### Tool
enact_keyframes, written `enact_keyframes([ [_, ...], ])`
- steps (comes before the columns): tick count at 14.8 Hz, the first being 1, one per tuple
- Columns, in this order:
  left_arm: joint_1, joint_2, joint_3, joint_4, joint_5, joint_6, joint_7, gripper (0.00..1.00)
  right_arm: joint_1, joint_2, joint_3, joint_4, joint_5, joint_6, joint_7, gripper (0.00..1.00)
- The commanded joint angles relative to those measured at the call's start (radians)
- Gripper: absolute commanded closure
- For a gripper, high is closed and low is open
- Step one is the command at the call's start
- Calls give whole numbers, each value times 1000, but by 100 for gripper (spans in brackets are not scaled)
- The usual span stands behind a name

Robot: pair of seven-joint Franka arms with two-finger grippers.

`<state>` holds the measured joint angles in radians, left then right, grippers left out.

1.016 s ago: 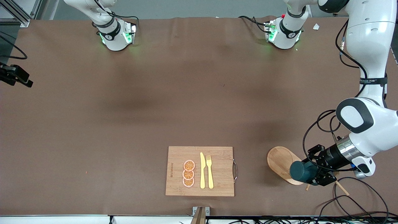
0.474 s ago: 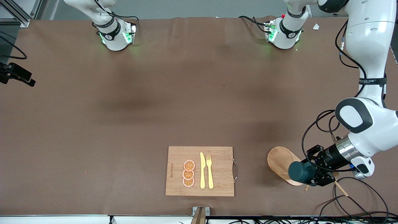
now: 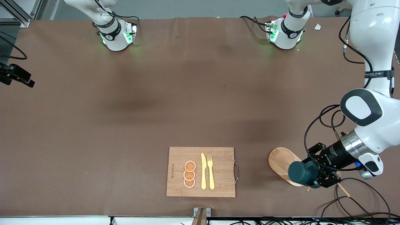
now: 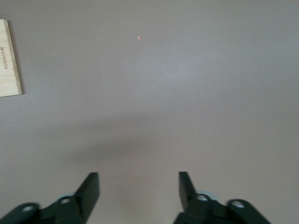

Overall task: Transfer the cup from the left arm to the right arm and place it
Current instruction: 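Lift the teal mug off the stand peg with the left gripper, then carry the teal mug with the left gripper to the table middle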

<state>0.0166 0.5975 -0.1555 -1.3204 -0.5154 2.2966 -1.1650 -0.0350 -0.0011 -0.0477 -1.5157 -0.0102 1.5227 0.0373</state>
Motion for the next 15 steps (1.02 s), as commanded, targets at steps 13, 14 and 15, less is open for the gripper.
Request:
enact_keyframes([
  [13, -449, -55, 14, -16, 613, -140, -311, 31, -10, 9, 5, 8, 13, -6, -28, 91],
  [14, -492, -44, 16, -16, 644, -140, -327, 31, -9, 10, 5, 8, 13, -6, -28, 92],
  [15, -532, -33, 20, -17, 684, -140, -359, 31, -9, 10, 5, 8, 13, -6, -28, 92],
])
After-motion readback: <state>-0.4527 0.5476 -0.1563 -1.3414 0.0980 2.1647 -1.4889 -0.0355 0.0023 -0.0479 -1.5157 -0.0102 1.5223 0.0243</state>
